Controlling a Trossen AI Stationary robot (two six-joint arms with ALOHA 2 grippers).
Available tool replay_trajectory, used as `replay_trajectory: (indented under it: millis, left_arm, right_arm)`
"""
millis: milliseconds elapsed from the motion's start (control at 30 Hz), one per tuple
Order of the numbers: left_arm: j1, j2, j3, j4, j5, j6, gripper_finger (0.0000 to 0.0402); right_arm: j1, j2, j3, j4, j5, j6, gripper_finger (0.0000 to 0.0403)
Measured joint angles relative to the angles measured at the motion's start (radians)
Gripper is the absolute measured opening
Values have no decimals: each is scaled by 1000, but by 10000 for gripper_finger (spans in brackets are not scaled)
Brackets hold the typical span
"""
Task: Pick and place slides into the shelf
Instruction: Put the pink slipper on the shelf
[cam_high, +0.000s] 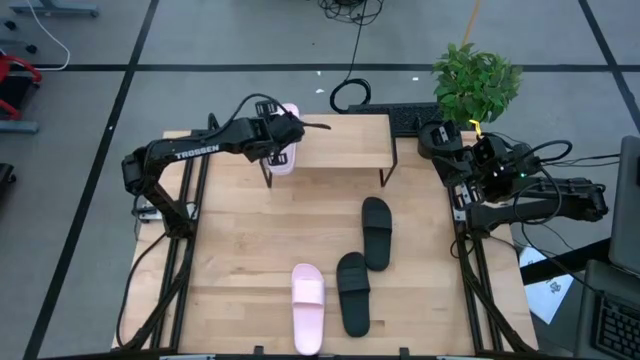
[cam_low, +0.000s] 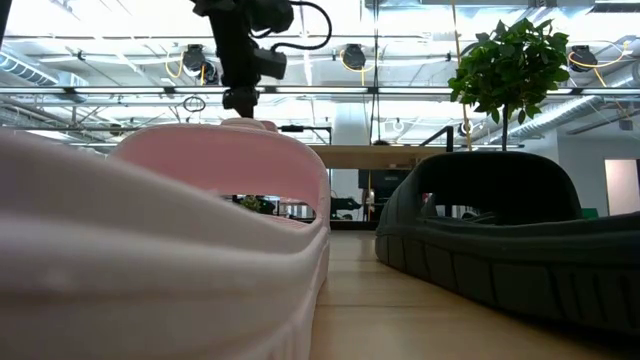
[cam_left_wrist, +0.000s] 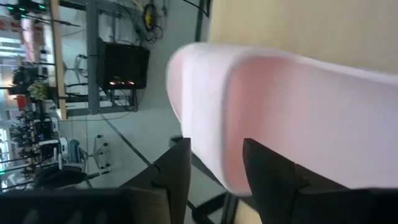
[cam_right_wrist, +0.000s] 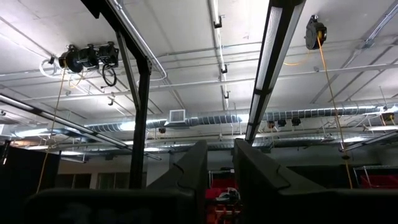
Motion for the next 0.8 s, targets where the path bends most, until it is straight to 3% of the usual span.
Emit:
replay_trajectory:
  millis: [200,433,633,800]
  left_arm:
    - [-91,0,120,-261,1,-133,150]
    - [-334,-1,277,-502,73,-302,150]
    - [-556,-1,304,-535,175,-398,150]
    - [-700,7,304,-500,354,-545,150]
  right_arm:
    - [0,0,0,0,0,0,70]
    - [0,0,0,0,0,0,70]
    - [0,0,0,0,-3,0,70]
    - [0,0,0,0,-3,0,70]
